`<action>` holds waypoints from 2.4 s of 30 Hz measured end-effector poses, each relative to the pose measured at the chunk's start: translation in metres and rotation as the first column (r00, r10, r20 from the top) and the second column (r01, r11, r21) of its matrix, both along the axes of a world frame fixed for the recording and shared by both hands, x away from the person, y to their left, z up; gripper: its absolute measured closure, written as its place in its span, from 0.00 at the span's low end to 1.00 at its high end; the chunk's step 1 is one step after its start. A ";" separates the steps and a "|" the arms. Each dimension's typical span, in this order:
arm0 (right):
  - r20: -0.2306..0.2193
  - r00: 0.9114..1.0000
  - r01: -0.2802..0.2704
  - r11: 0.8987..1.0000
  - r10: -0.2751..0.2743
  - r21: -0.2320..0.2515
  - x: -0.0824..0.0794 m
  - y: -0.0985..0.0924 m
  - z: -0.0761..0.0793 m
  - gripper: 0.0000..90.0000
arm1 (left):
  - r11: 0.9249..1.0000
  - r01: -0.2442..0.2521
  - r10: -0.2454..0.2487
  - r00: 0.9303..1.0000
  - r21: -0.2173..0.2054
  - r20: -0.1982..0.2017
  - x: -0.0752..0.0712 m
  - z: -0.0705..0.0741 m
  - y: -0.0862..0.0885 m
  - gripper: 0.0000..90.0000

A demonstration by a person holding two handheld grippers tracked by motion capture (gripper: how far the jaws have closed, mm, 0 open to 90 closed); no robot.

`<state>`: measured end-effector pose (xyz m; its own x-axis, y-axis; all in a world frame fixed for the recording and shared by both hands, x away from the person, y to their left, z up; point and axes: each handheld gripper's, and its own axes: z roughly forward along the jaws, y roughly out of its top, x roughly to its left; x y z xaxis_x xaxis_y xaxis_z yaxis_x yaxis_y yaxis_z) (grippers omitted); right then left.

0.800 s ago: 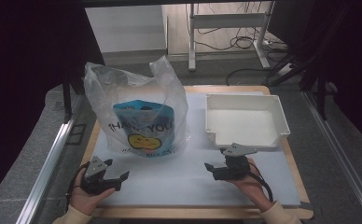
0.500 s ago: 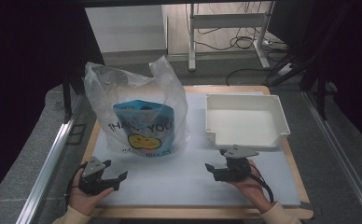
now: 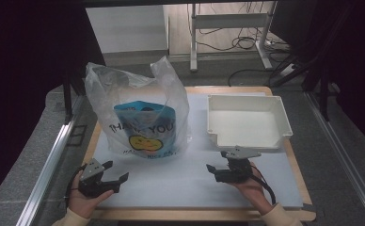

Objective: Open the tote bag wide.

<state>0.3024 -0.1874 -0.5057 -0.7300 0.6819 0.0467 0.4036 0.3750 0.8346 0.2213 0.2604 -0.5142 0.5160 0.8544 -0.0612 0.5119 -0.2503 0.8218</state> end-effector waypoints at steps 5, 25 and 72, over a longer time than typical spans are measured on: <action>0.008 1.000 -0.006 1.000 0.006 -0.013 -0.002 0.001 0.000 0.24 | 1.000 -0.003 0.003 1.000 -0.004 -0.003 -0.003 0.007 0.000 0.23; 0.017 1.000 0.003 0.999 -0.002 -0.037 -0.004 0.002 0.000 0.24 | 1.000 0.010 -0.010 1.000 -0.026 0.004 -0.002 0.027 0.001 0.23; 0.004 1.000 0.025 0.997 -0.025 -0.072 -0.001 0.004 -0.002 0.24 | 0.994 -0.023 0.026 0.999 -0.111 0.030 0.012 0.084 0.023 0.25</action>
